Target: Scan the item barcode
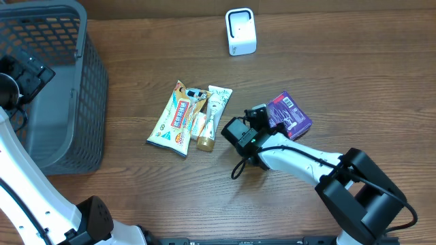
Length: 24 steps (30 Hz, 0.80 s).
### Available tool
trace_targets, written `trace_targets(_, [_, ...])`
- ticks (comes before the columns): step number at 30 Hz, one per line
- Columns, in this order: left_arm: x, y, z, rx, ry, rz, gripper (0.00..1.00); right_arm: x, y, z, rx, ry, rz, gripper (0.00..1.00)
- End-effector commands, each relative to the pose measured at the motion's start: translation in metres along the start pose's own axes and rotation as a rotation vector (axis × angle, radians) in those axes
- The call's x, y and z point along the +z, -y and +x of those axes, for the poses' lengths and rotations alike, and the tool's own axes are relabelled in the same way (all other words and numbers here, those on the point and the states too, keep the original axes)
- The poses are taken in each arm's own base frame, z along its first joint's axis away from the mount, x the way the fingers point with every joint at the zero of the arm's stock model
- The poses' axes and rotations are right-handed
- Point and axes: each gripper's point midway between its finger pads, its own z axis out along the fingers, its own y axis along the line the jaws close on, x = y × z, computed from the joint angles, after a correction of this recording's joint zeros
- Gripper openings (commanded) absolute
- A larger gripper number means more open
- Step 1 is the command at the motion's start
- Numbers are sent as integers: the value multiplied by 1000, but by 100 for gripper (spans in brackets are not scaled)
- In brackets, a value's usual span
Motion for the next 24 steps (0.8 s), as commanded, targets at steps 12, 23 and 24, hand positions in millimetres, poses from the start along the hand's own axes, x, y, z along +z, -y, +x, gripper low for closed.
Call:
trace_targets(12, [0, -1, 0, -14, -1, 2, 99, 26, 9, -7, 93, -86, -98, 13])
trace_targets(23, [0, -1, 0, -14, -1, 2, 100, -58, -3, -122, 269, -153, -700, 4])
trace_targets(24, [0, -1, 0, -14, -1, 2, 100, -72, -3, -134, 293, -158, -801, 4])
